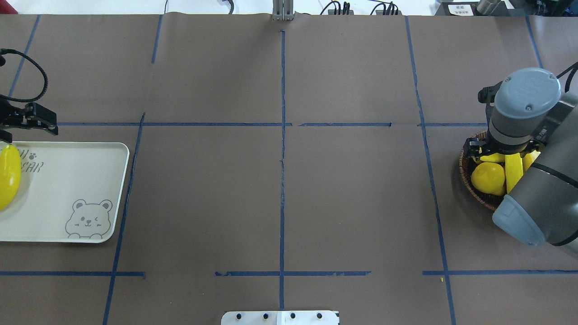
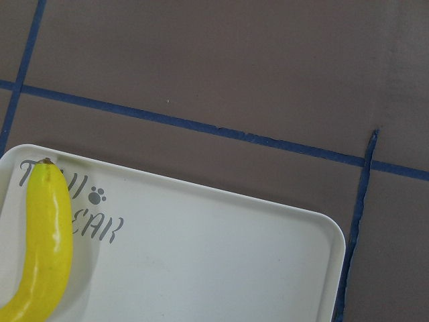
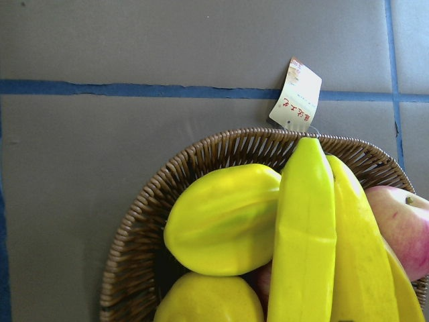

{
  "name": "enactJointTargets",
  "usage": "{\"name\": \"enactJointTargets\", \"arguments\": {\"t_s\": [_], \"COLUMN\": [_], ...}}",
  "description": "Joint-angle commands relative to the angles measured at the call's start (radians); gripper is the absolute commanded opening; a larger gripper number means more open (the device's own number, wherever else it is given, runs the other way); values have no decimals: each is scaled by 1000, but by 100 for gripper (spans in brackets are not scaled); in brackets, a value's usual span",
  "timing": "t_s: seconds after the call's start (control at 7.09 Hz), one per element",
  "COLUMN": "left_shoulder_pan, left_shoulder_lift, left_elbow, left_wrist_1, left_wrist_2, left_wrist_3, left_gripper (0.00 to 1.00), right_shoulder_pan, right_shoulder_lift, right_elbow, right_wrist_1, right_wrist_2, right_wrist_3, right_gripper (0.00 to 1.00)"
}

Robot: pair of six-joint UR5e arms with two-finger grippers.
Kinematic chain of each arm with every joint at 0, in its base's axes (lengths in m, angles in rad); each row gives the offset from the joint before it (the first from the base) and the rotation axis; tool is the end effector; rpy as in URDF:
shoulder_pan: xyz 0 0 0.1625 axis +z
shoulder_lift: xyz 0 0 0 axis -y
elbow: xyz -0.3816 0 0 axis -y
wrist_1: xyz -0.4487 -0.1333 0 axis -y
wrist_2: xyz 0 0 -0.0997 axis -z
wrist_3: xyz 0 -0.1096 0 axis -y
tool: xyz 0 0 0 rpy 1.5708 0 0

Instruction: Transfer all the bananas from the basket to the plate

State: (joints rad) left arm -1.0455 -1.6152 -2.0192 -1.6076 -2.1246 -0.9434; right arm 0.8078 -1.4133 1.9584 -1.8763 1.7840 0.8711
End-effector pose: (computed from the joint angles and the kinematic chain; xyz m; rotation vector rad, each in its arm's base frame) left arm 0.2080 -0.5098 0.3615 0.0207 0.7484 -0.2519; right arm -0.3114 -0.4850 0.3871 0.0086 -0.3193 0.0816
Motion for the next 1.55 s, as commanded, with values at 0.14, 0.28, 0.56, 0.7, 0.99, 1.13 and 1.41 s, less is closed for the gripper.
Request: {"name": "enactJointTargets", "arguments": {"t_s": [0.14, 0.28, 0.56, 0.7, 0.99, 1.13, 1.41], "left_shoulder_pan": [1, 1, 1, 1, 1, 1, 1], "left_shoulder_lift": [-5, -6, -6, -6, -12, -14, -14], "left_elbow": [0, 1, -1, -1, -1, -1, -1], "left_wrist_1": [0, 0, 0, 0, 2, 2, 2], "left_wrist_2": [0, 0, 0, 0, 0, 0, 0], "left_wrist_3": [0, 0, 0, 0, 0, 0, 0], "left_gripper": [100, 100, 100, 100, 100, 100, 100], "right_shoulder_pan": [1, 2, 4, 4, 10, 10, 13], "right_shoulder_lift": [-1, -3, -10, -15, -13, -13, -13], "right_elbow": [-30, -33, -46, -52, -62, -65, -70], "right_wrist_1": [0, 0, 0, 0, 0, 0, -1], "right_wrist_2": [-3, -5, -6, -24, -29, -31, -31], "right_wrist_3": [2, 2, 3, 2, 0, 2, -1], "right_gripper": [87, 86, 86, 86, 80, 79, 79]}}
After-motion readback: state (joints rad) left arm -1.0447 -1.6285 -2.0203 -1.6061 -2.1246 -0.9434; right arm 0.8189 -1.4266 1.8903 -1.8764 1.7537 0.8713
